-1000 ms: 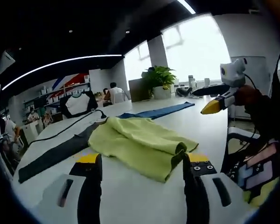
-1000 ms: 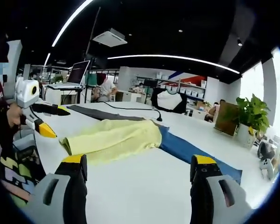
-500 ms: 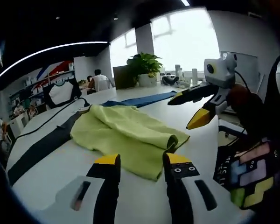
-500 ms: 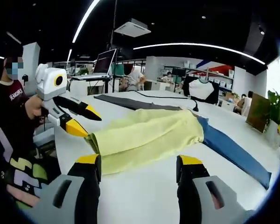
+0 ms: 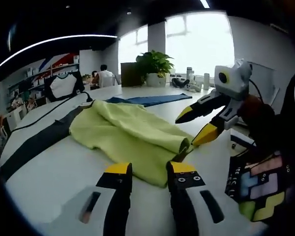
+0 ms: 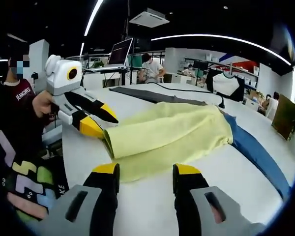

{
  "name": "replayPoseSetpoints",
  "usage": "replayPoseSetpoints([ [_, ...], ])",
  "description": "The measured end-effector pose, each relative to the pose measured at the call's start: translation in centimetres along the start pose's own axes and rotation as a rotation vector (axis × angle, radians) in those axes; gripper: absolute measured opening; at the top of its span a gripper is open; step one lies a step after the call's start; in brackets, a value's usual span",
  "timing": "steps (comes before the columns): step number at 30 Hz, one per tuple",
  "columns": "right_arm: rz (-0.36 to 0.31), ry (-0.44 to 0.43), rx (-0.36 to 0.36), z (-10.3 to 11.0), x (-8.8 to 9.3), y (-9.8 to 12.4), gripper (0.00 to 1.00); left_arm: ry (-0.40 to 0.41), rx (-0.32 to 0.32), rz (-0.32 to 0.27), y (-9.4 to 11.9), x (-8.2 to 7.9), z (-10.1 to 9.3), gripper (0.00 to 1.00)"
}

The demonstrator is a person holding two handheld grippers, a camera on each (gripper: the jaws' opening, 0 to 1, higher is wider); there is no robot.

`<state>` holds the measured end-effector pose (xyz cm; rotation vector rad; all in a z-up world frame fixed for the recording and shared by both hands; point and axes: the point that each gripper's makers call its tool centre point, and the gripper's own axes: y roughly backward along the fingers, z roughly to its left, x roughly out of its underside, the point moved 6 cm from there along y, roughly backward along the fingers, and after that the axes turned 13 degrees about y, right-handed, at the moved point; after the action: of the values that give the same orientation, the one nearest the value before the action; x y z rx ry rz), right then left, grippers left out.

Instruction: Fold the garment on the visible template until the final outline fits inside the template.

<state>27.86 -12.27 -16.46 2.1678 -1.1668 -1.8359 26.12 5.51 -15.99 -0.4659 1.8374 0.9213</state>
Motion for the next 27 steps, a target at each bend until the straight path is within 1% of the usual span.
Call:
replayPoseSetpoints([
  [1,-0.029,-0.015,0.003,0.0,-0.3,0.0,0.40,0.005,-0.003,0.005,-0.1,0.1,0.0,0.27],
  [2,-0.015,-0.009,0.000,0.0,-0.1,0.1,0.39,0.004,-0.008,0.008,-0.1,0.1,0.1,0.26],
  [4,-0.018,-0.020,-0.003,0.1,-0.2,0.0,0.37,-0.011,-0.015,0.008,-0.1,0.2,0.1,0.26],
  [8,-0.022,-0.053,-0.007,0.1,-0.1,-0.1,0.31,0.014,-0.007,-0.003,-0.2,0.3,0.2,0.24],
  [9,-0.020,-0.051,-0.003,0.0,-0.1,-0.1,0.29,0.019,-0.014,-0.005,-0.2,0.3,0.3,0.23],
  [10,-0.016,-0.054,-0.003,-0.1,-0.1,-0.1,0.25,0.061,-0.034,-0.009,-0.3,0.2,0.4,0.21],
  [11,-0.014,-0.054,-0.001,-0.2,-0.1,-0.2,0.20,0.064,-0.038,-0.010,-0.3,0.2,0.5,0.20],
  [13,-0.014,-0.052,0.007,-0.4,0.0,-0.3,0.16,0.036,-0.064,-0.014,-0.3,0.1,0.7,0.15],
  [16,-0.016,-0.049,0.019,-0.7,0.0,-0.4,0.11,0.034,-0.068,-0.021,-0.4,0.2,0.7,0.12],
  [19,-0.029,-0.077,0.063,-1.2,0.4,-0.4,0.04,0.025,-0.079,-0.026,-0.4,0.2,0.8,0.10],
  [21,-0.044,-0.082,0.062,-1.2,0.5,-0.4,0.03,0.001,-0.099,-0.033,-0.4,0.2,0.9,0.08],
  [22,-0.048,-0.085,0.064,-1.2,0.5,-0.4,0.03,-0.014,-0.119,-0.037,-0.3,0.2,0.9,0.07],
  [23,-0.056,-0.100,0.071,-1.2,0.5,-0.3,0.02,-0.027,-0.124,-0.034,-0.3,0.2,0.9,0.07],
  [24,-0.059,-0.113,0.079,-1.2,0.6,-0.3,0.02,-0.030,-0.126,-0.032,-0.3,0.2,0.9,0.07],
  [27,-0.066,-0.114,0.078,-1.3,0.6,-0.3,0.01,-0.012,-0.138,-0.035,0.1,0.2,1.2,0.06],
])
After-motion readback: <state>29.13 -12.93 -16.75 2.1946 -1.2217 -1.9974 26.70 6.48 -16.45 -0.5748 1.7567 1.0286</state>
